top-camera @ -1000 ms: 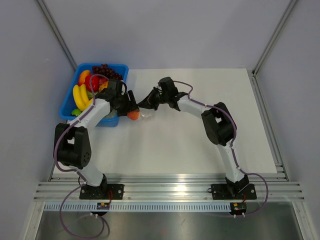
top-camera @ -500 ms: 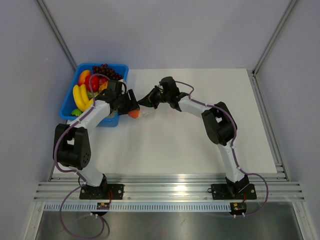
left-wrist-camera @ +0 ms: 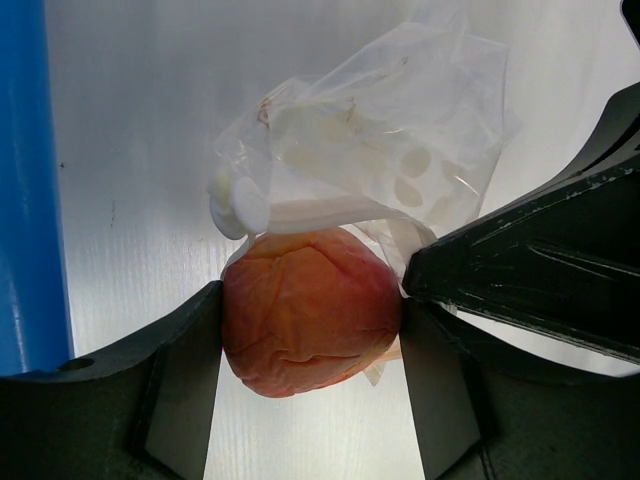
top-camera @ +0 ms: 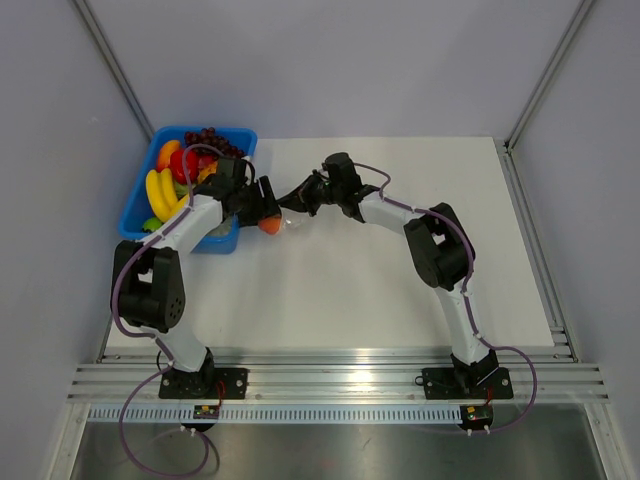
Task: Place the food in the zip-top bag and seal the zipper
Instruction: Place the fake fruit in the zipper food storage bag.
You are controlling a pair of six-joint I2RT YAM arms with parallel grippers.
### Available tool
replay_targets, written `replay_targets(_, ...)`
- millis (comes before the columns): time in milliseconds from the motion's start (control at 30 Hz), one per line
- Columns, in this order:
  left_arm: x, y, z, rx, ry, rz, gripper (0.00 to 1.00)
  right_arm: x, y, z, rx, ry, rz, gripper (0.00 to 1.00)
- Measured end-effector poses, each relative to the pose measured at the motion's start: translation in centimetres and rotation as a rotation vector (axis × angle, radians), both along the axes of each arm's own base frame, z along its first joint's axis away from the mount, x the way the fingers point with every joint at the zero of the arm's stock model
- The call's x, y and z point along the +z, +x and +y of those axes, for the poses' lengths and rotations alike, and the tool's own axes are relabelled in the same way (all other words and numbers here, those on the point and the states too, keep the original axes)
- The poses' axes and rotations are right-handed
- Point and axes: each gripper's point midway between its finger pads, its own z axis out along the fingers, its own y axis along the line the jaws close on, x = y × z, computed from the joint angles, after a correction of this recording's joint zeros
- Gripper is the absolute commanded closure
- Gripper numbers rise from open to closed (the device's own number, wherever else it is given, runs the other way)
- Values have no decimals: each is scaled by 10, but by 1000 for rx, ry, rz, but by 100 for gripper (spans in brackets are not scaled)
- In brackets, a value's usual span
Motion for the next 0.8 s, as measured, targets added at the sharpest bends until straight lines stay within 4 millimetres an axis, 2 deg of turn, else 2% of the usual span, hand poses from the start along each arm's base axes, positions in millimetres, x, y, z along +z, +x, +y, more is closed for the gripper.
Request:
replay_targets(33,1,1,0,-3,0,-5,90,1,1,0,-4,6,2,100)
replay_targets(67,3,3,-1,-7,1,-12,96,3,2,0,-8,14,3,100)
replay_targets(133,5,5,-1,-19,2,-27,100,6,4,0,-16,30,7,100)
replay_targets(500,11,12,-4,-103,2,-96,100,18,9,2,-44,95,31,100)
replay_targets(567,10,12,-3,-101,3,-92,94,18,9,2,-46,96,36,100)
replay_targets(633,8,11,-4,-94,1,-81,77,16,9,2,-47,94,41,100)
replay_targets(700,6,10,-5,-80,-6,-65,68,16,8,1,-48,94,45,100)
replay_targets(800,4,9,-5,-62,-15,-45,62,14,8,1,-51,93,52,100)
